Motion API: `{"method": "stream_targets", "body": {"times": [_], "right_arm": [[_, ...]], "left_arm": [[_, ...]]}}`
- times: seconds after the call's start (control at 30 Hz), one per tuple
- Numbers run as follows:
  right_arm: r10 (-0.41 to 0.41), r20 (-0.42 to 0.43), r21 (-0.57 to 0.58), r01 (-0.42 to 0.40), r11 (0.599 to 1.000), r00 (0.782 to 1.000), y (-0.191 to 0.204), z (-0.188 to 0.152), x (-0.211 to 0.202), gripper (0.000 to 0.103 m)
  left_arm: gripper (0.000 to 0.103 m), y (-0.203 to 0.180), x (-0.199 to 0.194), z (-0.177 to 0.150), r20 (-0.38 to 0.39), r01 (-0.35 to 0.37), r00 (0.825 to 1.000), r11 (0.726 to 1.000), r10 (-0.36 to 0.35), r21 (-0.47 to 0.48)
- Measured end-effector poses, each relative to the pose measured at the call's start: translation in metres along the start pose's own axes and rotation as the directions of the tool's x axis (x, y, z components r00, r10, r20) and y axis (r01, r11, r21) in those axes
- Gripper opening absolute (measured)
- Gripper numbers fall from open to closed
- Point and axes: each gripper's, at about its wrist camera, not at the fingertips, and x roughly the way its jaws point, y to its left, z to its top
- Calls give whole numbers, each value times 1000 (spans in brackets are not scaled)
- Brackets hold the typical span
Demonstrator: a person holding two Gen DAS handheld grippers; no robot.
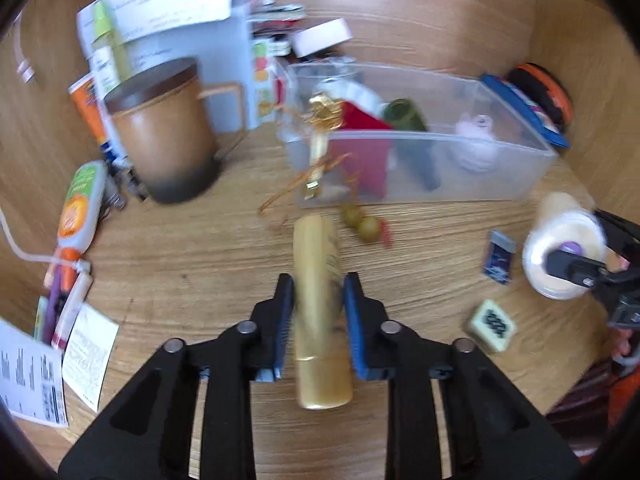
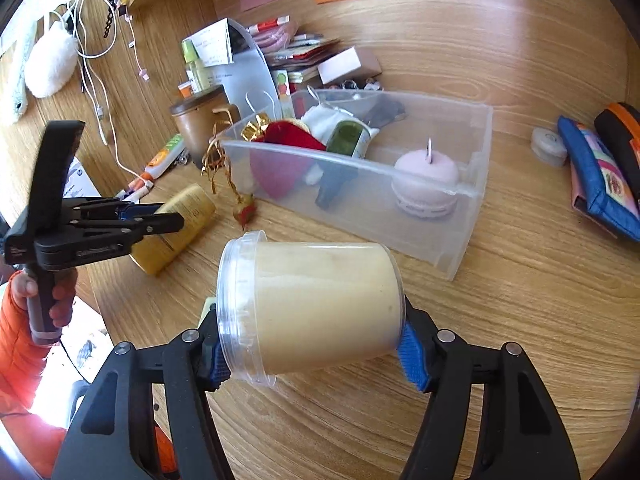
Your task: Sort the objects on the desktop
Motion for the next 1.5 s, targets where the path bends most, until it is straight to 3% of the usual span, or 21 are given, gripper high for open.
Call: {"method": "stream_targets", "body": {"times": [0.1, 0.3, 0.67, 0.8, 0.93, 1.13, 1.5], "right_arm": [[-1, 0, -7, 1, 1000, 1000, 4, 3, 0, 63], [-1, -9, -25, 1, 1000, 1000, 13, 1, -1, 63], [12, -13, -23, -13, 1000, 1000, 19, 5, -1, 63], [13, -10, -19, -13, 1000, 1000, 21, 9, 0, 63], [22, -3, -5, -22, 1000, 1000, 20, 12, -1, 63], [27, 9, 4, -27, 1000, 1000, 23, 18, 1, 63], [21, 33, 1, -21, 1000, 999, 32, 32, -4, 63]], "left_arm": [[23, -11, 3, 3, 10, -40, 999, 998, 40, 54], [29, -27, 17, 2, -21, -2, 1000, 992, 4, 126], [31, -25, 44, 9, -71, 28, 997, 995, -21, 97], [28, -25, 42, 9, -48, 29, 999, 996, -25, 83], [25, -16, 29, 8, -11, 90, 996, 996, -90, 19], [25, -12, 16, 3, 29, 124, 992, 992, -124, -19], [25, -12, -20, 21, 129, 166, 978, 986, -165, 6]]}}
